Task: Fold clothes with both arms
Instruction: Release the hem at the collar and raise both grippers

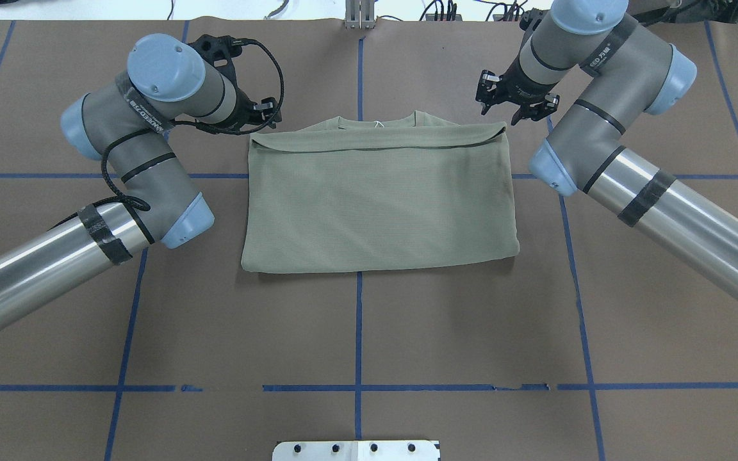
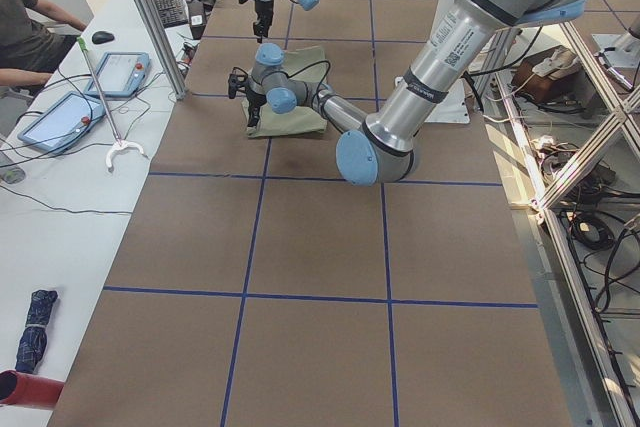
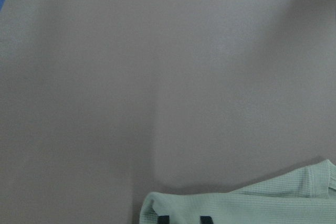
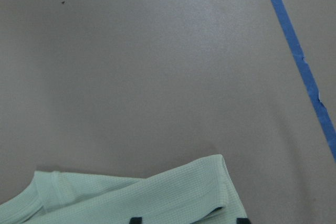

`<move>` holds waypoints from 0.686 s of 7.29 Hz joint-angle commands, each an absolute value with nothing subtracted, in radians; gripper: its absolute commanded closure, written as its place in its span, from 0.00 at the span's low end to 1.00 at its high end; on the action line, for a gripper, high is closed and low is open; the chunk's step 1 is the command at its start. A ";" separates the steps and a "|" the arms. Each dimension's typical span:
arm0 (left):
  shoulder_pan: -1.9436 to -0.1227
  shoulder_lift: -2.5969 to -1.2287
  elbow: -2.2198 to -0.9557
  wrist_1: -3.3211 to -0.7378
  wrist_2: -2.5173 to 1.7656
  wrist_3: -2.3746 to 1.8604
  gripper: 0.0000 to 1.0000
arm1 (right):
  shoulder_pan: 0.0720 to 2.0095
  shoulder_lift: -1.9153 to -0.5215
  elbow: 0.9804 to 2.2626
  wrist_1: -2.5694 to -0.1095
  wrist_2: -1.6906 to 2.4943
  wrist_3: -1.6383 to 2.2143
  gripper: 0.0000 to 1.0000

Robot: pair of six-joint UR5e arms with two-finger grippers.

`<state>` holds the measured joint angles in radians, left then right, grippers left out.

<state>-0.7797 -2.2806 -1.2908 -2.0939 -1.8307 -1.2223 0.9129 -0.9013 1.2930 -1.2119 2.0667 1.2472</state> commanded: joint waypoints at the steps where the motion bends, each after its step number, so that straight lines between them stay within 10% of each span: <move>1: -0.781 -2.281 -1.311 -2.091 -1.833 -1.223 0.00 | 0.844 -1.056 1.523 -1.226 2.066 1.267 0.00; 5: -0.781 -2.270 -1.333 -2.088 -1.832 -1.221 0.00 | 0.663 -1.318 1.775 -1.223 2.025 1.356 0.00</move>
<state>-0.7807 -2.2729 -1.3306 -2.0875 -1.8328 -1.2216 0.7092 -1.2923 1.7566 -1.2230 2.0429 1.3499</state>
